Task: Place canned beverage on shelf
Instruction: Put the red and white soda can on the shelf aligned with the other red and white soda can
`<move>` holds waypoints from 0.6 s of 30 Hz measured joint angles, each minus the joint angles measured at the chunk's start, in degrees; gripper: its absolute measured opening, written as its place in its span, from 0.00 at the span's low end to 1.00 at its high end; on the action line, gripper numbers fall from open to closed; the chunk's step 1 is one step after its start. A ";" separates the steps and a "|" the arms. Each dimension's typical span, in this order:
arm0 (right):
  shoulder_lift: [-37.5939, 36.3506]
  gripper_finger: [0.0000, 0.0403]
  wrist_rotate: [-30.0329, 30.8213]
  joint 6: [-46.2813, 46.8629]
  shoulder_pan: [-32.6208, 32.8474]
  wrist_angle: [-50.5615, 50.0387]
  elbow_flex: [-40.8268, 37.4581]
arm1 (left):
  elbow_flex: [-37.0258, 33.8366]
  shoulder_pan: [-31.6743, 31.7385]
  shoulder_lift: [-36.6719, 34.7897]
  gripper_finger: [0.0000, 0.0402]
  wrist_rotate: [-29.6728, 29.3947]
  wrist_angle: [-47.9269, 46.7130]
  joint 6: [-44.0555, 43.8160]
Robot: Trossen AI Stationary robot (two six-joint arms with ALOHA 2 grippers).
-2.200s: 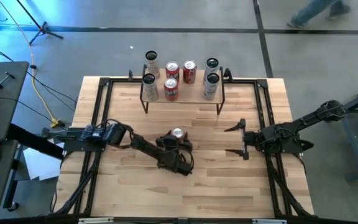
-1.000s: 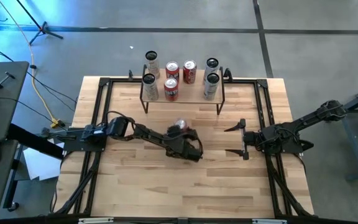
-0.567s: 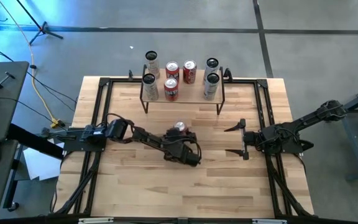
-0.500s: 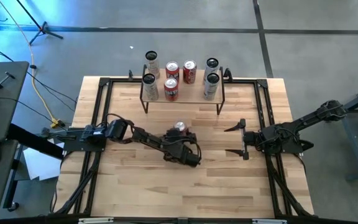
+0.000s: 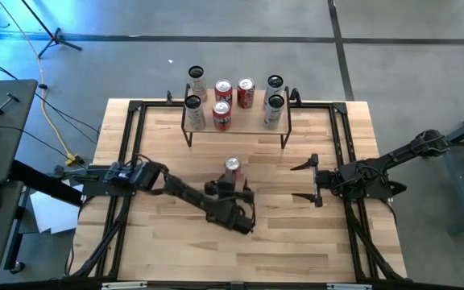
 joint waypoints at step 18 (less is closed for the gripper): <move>0.01 0.99 0.01 -0.01 -0.01 -0.02 0.00 | -10.95 -6.55 0.23 1.00 -24.63 -0.45 -6.77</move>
